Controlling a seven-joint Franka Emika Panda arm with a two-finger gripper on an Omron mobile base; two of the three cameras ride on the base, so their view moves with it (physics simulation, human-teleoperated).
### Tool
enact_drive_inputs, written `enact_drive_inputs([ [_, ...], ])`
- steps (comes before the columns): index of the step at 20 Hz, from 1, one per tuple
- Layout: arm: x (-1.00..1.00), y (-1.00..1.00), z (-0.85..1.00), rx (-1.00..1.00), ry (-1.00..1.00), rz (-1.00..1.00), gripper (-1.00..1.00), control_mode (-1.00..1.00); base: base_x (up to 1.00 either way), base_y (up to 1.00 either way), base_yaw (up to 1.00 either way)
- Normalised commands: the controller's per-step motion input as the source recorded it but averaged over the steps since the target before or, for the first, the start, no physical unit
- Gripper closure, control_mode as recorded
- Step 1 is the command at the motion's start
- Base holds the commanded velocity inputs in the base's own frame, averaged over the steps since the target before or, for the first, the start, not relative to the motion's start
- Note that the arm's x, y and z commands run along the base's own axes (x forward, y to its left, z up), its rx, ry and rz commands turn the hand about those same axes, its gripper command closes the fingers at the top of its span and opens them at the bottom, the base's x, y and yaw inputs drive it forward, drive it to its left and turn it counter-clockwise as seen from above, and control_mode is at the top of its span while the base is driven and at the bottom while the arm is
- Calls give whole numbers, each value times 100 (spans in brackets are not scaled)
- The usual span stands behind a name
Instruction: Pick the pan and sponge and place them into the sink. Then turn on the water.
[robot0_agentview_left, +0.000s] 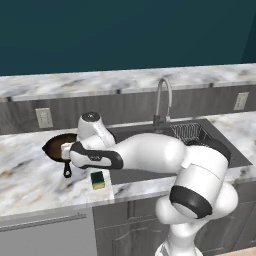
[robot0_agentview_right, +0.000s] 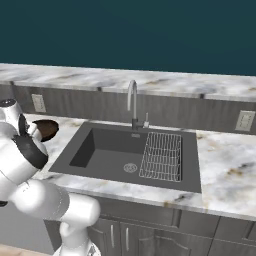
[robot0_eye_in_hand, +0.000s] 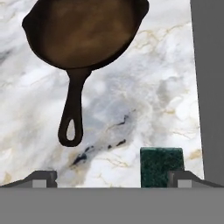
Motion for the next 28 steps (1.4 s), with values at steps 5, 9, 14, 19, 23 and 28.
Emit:
enact_drive_inputs([
  [5, 18, 18, -16, 0, 0, 0, -100, -100, 0, 0, 0],
  [9, 18, 19, -17, 0, 0, 0, -100, -100, 0, 0, 0],
  [14, 10, 26, -20, 0, 0, 0, -100, -100, 0, 0, 0],
  [19, 6, 27, -22, 0, 0, 0, -100, -100, 0, 0, 0],
  [23, 4, 23, -27, 0, 0, 0, -100, -100, 0, 0, 0],
  [28, 0, 11, -31, -5, 0, 0, -100, -100, 0, 0, 0],
])
